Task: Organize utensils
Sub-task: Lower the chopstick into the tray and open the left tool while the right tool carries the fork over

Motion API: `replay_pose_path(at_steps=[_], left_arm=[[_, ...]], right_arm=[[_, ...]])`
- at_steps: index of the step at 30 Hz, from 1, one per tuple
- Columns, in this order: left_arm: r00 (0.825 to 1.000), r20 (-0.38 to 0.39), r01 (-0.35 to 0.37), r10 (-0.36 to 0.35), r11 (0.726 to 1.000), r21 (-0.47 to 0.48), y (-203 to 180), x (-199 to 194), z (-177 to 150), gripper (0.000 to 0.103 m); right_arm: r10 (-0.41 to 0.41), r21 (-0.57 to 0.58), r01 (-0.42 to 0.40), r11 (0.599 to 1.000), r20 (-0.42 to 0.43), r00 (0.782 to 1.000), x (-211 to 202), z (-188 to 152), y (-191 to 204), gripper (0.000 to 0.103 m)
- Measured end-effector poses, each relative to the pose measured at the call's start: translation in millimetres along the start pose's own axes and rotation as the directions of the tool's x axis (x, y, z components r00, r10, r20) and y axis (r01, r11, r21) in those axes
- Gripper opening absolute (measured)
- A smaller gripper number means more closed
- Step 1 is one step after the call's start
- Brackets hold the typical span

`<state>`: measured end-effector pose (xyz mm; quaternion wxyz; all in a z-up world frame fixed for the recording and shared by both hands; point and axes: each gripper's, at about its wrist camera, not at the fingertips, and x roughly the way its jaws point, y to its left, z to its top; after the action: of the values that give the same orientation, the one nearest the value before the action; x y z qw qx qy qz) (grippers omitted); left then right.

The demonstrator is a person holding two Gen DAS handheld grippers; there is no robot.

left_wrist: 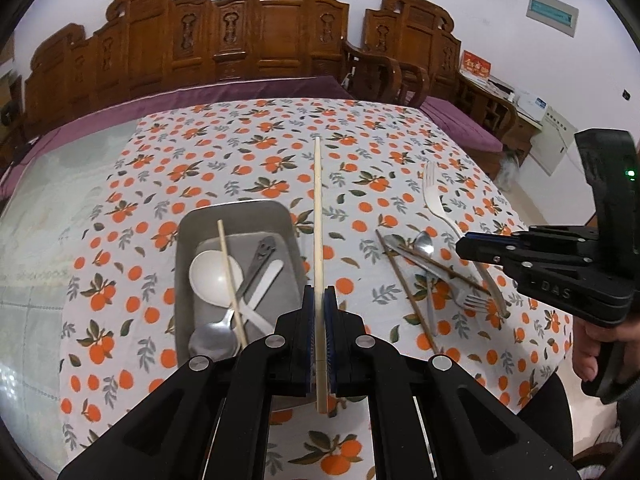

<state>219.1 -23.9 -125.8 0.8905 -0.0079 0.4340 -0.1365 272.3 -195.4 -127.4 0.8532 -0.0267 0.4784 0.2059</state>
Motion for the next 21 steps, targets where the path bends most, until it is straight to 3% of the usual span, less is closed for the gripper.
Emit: replay_pose_path(at_steps=[9,21], left_arm=[[0.998,-0.036,-0.044,0.042,0.998,-0.034,33,6,-14,0.004],[0.983,-0.164,-0.086,0.078,0.995,-0.042,76,36,-32,0.004]], right_arm=[[0.044,-0.024,-0.044,0.999,-0.009,0.999,6,-4,24,0.009],[0.082,-0.042,-0.082,0.996,-0.022,0.996,14,-3,48,0.009]])
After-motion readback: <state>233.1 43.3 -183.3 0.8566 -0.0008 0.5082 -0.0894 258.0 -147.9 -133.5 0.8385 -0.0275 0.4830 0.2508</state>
